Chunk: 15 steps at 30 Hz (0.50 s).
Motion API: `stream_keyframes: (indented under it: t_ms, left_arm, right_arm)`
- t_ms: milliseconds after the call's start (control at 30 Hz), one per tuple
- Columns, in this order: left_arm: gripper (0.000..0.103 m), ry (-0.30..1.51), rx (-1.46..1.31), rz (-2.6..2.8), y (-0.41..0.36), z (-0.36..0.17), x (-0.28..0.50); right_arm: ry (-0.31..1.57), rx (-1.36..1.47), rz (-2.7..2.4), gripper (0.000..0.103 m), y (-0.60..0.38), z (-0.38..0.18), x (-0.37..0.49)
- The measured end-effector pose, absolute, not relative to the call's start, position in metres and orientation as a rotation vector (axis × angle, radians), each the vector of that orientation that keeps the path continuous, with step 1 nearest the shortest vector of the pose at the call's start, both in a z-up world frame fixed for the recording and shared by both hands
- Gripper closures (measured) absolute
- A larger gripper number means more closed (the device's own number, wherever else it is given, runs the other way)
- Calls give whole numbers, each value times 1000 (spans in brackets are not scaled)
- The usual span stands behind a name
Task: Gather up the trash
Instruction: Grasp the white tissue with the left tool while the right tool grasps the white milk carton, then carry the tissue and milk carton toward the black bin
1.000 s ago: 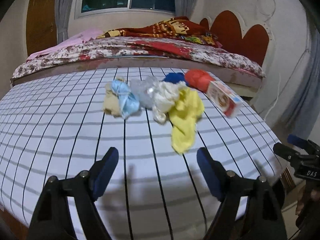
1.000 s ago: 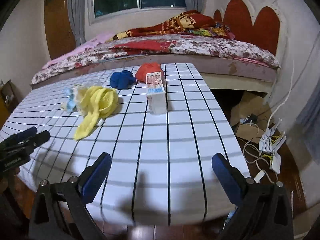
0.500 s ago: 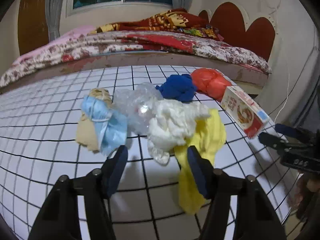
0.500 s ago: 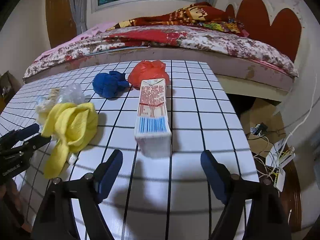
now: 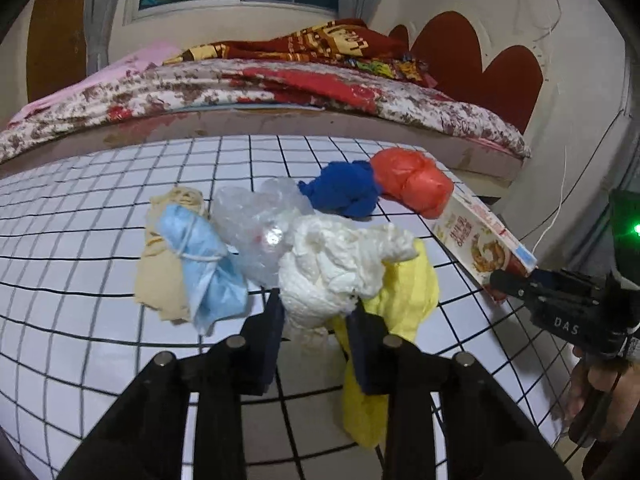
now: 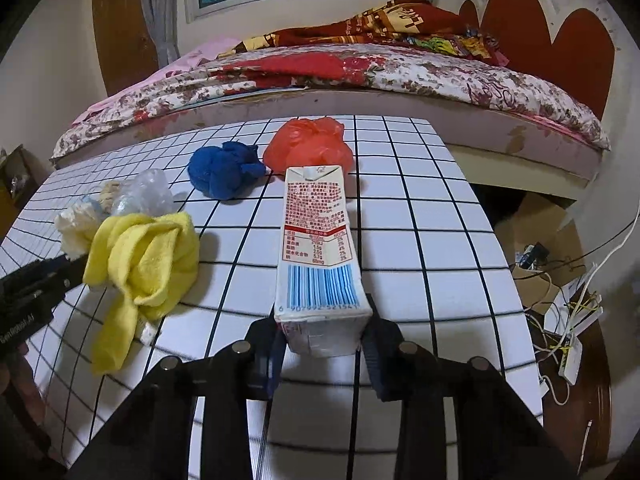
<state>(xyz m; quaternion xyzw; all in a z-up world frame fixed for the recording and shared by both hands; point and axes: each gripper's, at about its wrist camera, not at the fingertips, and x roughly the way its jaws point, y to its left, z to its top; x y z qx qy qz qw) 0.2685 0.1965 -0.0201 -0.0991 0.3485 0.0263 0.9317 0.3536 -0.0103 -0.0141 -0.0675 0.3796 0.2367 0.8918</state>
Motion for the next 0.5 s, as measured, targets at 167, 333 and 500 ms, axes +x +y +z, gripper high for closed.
stream_keyframes:
  t_ms: [167,333,500]
  left_arm:
    - [71,685,-200,71,198,-12,244]
    - [73,653,-214,86,198,-8,212]
    - [73,633,-208,73,183,-4,185]
  right_arm:
    - [756,-147,493,68,-22,-6,332]
    - [722,-165,501,68,-36,4,300]
    - [694,-179,493,68,-53,8,264]
